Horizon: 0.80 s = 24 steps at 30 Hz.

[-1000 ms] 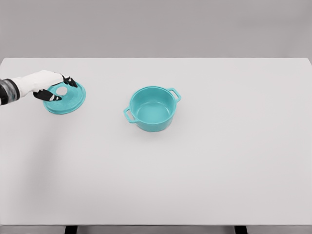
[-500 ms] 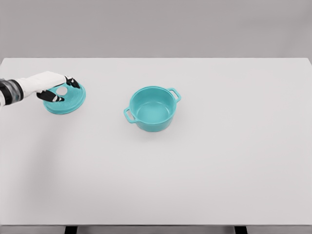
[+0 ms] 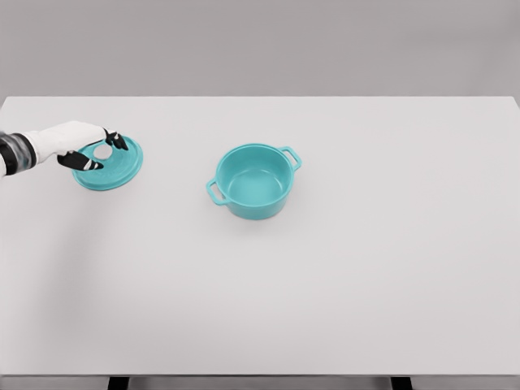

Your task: Cover the pot with left arm

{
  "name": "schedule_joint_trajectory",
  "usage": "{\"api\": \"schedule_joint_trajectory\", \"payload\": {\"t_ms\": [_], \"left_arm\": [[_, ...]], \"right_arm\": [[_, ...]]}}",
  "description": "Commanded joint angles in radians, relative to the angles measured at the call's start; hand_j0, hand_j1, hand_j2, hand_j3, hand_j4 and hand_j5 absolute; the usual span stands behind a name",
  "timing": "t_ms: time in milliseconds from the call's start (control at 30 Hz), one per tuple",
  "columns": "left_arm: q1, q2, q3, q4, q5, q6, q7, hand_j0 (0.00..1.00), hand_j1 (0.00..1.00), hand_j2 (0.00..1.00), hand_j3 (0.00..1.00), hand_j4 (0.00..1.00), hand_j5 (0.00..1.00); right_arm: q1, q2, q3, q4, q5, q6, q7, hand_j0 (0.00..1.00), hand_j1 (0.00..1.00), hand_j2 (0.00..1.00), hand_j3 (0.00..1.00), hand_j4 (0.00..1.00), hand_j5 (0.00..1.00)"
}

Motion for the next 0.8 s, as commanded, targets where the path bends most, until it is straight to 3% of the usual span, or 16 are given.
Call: {"api": "schedule_joint_trajectory", "payload": {"t_ms": [0,767], "left_arm": [[0.000,0.001,0.003,0.002,0.004,0.002,0.000,0.67,0.67,0.67,0.67,0.67,0.67],[0.002,0.006,0.003,-0.012,0.014,0.002,0.002,0.52,0.52,0.52,0.52,0.52,0.52]], "right_arm": [[0.000,0.000,0.000,0.000,0.000,0.000,0.000,1.00,1.00,1.00,1.00,1.00,1.00],[0.000,0.000,0.000,0.000,0.000,0.000,0.000,1.00,1.00,1.00,1.00,1.00,1.00]]}}
